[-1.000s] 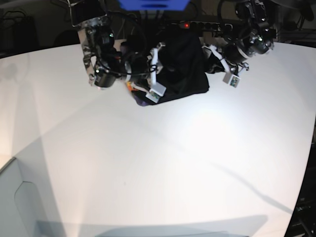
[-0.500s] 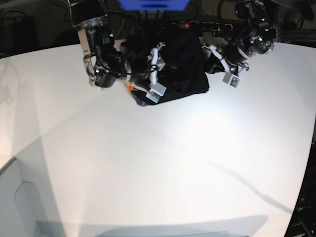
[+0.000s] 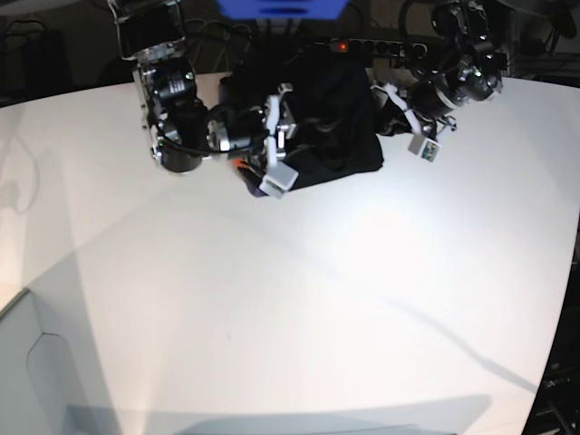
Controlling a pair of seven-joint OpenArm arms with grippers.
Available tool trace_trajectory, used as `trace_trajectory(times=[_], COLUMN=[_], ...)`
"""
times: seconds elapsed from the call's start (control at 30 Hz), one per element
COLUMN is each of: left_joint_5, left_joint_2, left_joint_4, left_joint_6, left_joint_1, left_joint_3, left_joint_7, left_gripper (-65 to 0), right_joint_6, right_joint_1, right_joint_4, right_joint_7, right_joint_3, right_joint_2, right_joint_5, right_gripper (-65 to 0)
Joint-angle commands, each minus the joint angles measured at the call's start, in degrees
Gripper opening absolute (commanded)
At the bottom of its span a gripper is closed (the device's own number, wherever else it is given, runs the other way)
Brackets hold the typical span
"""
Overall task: Fold the T-shirt properly
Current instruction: 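Press the folded bundle flat with the right gripper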
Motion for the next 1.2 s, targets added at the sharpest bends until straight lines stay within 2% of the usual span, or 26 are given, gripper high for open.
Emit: trace_trajectory(times=[0.0,0.63,0.87,1.17], left_joint_5=[3.65,3.65,3.65,3.65], left_joint_2=[-0.36,-0.44,-0.44,-0.44], left_joint_4=[-0.45,-0.53,-0.36,-0.27], left_joint_6=[0.58,0.58,0.58,0.58], left_joint_1=[0.26,-0.53,-0.53,-0.53], left_joint_3=[-0.1,-0.01,-0.01,-0.01], left_joint_7=[3.31,3.31,3.31,3.31], left_gripper=[-58.7,-58.7,-58.7,-58.7], right_joint_6=[-0.18,-0.18,-0.18,-0.18], right_joint_1=[0.7,1.84,2.02,2.02], right_joint_4=[1.04,0.51,-0.72,-0.63], right_joint_7=[1.07,-0.69,-0.78,-0.78], right_joint_3=[-0.08,-1.04,-1.48,-0.78], right_joint_2=[-0.19,-0.19,-0.19,-0.19], right_joint_5=[2.62,3.85,3.85,5.44], right_gripper=[-37.9,-37.3,-26.2,-26.2])
